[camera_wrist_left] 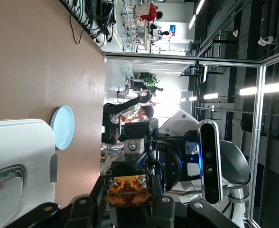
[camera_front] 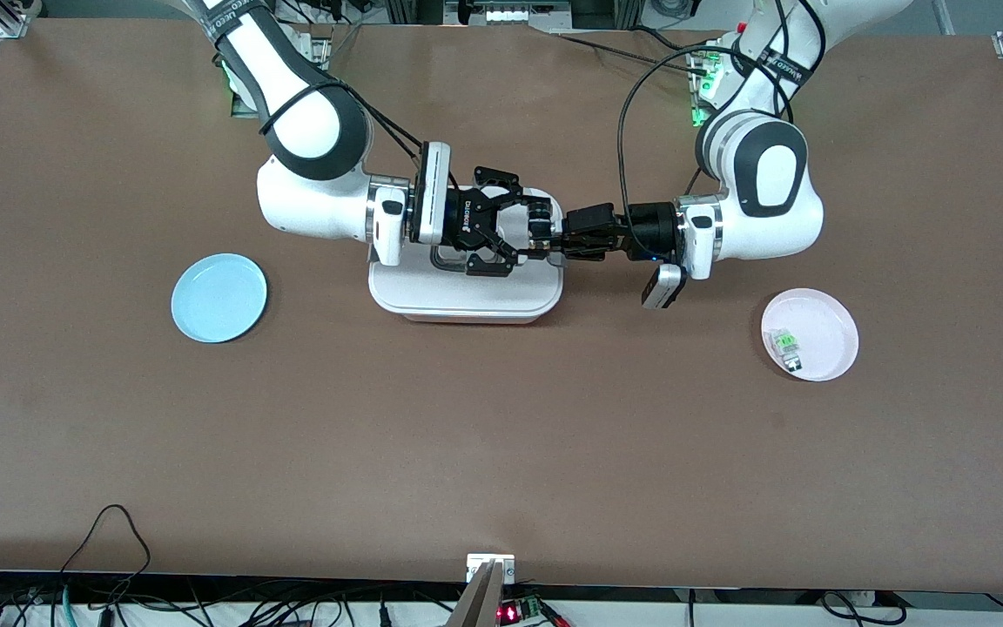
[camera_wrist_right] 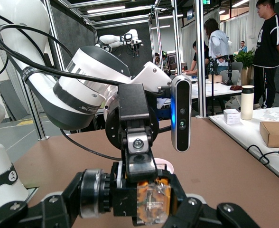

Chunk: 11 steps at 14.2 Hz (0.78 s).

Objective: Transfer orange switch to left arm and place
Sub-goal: 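Close the left gripper on the switch and open the right gripper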

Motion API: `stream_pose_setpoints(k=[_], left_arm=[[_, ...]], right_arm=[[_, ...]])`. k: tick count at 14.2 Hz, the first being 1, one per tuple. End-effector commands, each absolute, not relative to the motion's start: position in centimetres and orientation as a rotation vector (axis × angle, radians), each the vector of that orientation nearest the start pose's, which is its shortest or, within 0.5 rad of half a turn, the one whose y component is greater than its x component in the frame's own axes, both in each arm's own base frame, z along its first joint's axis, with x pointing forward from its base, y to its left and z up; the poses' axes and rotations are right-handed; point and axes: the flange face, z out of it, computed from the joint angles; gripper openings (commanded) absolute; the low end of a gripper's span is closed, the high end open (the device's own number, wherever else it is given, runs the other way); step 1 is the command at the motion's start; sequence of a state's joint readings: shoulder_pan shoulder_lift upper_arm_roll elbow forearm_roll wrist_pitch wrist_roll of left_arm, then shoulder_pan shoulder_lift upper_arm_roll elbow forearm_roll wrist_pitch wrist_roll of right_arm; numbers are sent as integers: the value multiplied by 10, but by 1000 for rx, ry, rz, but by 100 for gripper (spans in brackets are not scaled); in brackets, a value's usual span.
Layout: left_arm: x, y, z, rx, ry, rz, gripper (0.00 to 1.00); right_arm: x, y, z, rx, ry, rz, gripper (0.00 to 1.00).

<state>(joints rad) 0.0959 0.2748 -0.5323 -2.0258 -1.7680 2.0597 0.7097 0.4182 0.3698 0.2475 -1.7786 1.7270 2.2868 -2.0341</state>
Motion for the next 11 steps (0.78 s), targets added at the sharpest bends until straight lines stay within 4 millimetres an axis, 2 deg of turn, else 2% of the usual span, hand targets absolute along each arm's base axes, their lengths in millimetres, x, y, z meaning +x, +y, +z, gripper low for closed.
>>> stream_pose_setpoints(k=[1,2,3,4,7,11], left_arm=[[532,-296,374,1599,94,43,0],[532,-295,374,1600,95,41,0],[532,-296,374,1599,95,41,0],[532,-295,373,1600,96,40,0],[532,-295,374,1597,92,38,0],[531,-296,373,1603,84,32,0]], right_arm=[[526,427,396,-1434,-1204,-1072,32],[527,426,396,-1438,-1193,-1069,48],[526,427,396,-1442,-1174,-1065,97],[527,426,396,-1446,-1149,-1064,100],[531,421,398,-1467,-1105,-1047,100],[545,399,396,-1489,-1097,-1067,100]])
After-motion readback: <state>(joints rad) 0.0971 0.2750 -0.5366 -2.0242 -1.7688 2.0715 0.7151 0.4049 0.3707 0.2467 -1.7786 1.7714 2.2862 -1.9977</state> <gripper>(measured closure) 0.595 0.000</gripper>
